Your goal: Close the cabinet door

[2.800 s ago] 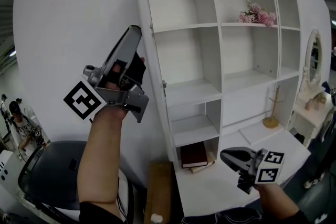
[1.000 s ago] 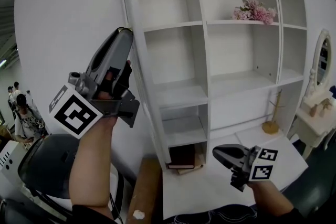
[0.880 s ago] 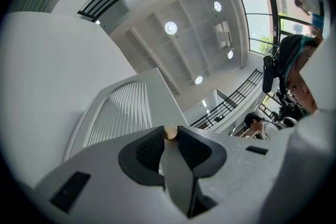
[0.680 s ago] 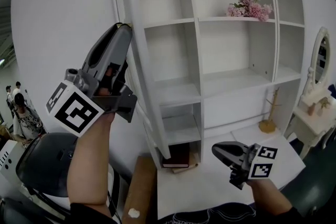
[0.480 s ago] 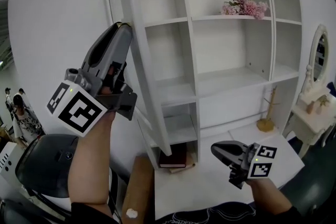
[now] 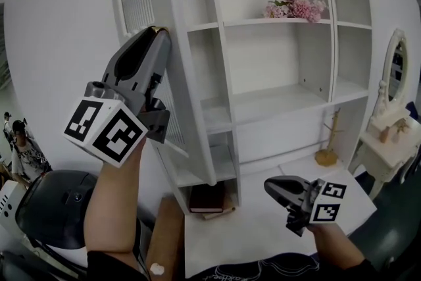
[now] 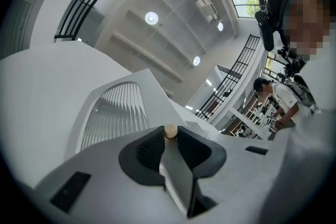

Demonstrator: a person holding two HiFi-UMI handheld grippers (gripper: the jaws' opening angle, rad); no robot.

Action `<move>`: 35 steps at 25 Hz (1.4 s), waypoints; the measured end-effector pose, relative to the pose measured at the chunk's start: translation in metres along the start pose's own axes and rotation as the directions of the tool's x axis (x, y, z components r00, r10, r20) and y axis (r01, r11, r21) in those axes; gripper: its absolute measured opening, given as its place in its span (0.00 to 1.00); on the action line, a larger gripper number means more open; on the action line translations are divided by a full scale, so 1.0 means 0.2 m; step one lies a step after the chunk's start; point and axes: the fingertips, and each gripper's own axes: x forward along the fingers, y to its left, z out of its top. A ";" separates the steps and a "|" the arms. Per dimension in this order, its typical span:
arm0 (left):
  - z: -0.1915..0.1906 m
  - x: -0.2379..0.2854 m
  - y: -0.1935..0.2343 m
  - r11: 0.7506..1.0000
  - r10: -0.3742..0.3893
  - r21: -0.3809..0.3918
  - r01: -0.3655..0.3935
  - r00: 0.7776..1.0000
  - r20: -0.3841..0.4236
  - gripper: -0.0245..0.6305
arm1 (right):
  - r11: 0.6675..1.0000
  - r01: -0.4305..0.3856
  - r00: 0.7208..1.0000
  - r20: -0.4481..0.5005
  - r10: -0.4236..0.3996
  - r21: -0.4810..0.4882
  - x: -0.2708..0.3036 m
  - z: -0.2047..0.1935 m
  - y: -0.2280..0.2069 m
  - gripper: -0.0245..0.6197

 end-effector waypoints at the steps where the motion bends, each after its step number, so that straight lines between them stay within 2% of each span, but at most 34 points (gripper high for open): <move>1: -0.01 0.02 -0.01 1.000 0.004 0.016 -0.004 1.000 -0.006 0.16 | 1.000 0.000 1.000 0.001 0.000 -0.004 -0.01 0.01 -0.01 0.05; 8: -0.12 0.15 -0.03 0.995 0.037 0.098 -0.032 0.998 -0.050 0.15 | 1.000 0.010 1.000 0.018 -0.010 -0.013 -0.08 0.05 -0.08 0.05; 19: -0.29 0.33 -0.04 0.981 0.091 0.178 -0.075 0.992 -0.086 0.15 | 0.998 0.053 0.998 0.044 -0.052 -0.021 -0.24 0.10 -0.25 0.05; 35: -0.49 0.52 0.01 0.964 0.146 0.241 -0.113 0.982 -0.122 0.15 | 0.999 0.050 0.998 0.036 -0.049 -0.020 -0.30 0.14 -0.45 0.05</move>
